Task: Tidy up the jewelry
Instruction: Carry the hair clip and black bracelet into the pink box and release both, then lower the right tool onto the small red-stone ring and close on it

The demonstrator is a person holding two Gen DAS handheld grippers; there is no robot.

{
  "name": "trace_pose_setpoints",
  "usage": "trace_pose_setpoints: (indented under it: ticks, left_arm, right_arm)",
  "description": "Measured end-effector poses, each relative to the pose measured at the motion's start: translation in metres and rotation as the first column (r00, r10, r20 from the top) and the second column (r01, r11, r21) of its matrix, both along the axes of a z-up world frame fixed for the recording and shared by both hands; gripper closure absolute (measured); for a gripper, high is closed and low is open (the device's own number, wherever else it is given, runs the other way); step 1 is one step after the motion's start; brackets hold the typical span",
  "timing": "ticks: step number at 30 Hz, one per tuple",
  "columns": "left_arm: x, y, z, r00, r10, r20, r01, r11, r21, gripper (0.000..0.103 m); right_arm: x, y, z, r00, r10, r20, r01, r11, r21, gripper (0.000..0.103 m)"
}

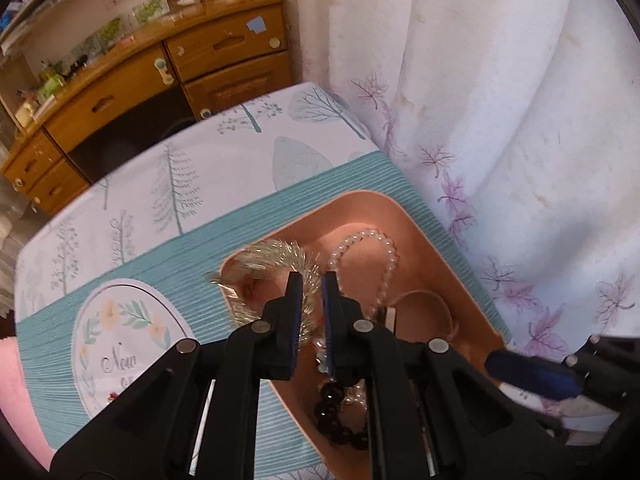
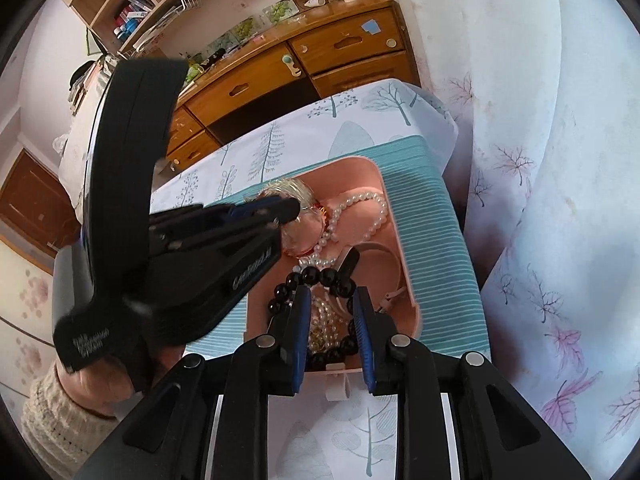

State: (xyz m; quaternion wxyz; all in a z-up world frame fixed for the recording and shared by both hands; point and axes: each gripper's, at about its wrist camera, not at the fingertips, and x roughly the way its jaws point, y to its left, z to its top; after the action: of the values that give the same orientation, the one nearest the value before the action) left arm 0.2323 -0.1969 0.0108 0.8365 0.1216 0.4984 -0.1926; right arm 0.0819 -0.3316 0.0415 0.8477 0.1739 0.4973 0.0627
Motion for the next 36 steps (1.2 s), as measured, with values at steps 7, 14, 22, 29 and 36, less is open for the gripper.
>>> trace_pose_setpoints:
  ticks: [7,14,22,29,36]
  left_arm:
    - [-0.003,0.021,0.012,1.000,0.014,0.011,-0.014,1.000,-0.002,0.089]
    - [-0.013,0.079,0.039,0.997,0.054,0.060,-0.054,0.999,-0.002,0.068]
    - [-0.038,0.162,0.060,0.991,0.116,0.069,-0.117,0.993,0.001,0.066]
    - [-0.063,0.225,0.046,0.981,0.188,0.048,-0.190,0.981,0.032,0.065]
    - [-0.077,0.272,0.016,0.966,0.260,0.011,-0.260,0.965,0.045,0.065]
  right_arm:
    - [-0.008,0.014,0.002,0.999,0.034,0.004,-0.033,0.999,-0.012,0.081]
    - [-0.012,0.044,0.013,0.995,0.094,0.015,-0.094,0.995,-0.032,0.081]
    - [-0.008,0.088,0.021,0.983,0.185,0.016,-0.185,0.982,-0.042,0.081]
    - [-0.002,0.136,0.019,0.961,0.278,-0.005,-0.278,0.959,-0.060,0.081]
    - [0.012,0.192,0.006,0.936,0.348,-0.043,-0.351,0.934,-0.067,0.081]
